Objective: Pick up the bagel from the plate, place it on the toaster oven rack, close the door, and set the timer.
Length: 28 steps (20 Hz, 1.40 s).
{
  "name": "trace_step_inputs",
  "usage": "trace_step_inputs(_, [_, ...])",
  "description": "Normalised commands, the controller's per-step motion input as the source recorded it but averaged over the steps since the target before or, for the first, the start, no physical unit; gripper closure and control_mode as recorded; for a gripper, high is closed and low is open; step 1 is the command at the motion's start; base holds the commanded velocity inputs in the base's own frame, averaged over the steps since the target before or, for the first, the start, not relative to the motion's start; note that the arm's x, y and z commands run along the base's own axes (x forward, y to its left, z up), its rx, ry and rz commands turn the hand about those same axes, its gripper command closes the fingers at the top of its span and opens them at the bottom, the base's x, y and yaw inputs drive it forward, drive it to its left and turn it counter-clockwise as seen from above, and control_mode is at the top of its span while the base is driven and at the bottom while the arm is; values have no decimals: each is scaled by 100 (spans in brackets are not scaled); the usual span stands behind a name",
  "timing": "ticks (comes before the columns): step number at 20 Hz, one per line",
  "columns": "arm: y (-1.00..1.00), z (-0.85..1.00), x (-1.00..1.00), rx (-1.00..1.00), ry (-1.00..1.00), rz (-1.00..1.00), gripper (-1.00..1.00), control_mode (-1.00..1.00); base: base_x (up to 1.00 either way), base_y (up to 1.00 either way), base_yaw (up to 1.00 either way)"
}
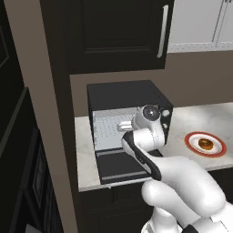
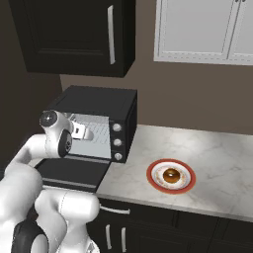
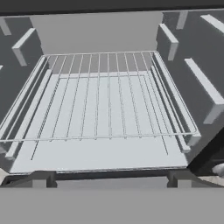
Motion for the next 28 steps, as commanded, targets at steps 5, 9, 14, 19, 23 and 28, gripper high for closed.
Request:
trace_step_inputs(5, [0,-17,39,1,0,0,-100,-100,0,0,0])
trace_step_inputs(9, [0,-21,38,0,0,0,-100,-100,0,0,0])
trace_step_inputs(14, [0,-23,37,0,0,0,-100,-100,0,0,0])
trace_step_inputs(19, [0,-22,35,0,0,0,-100,-100,0,0,0])
trace_step_inputs(23, [0,-18,28,0,5,0,-100,-100,0,0,0])
trace_step_inputs(28, [0,-13,16,0,10,0,-100,-100,0,0,0])
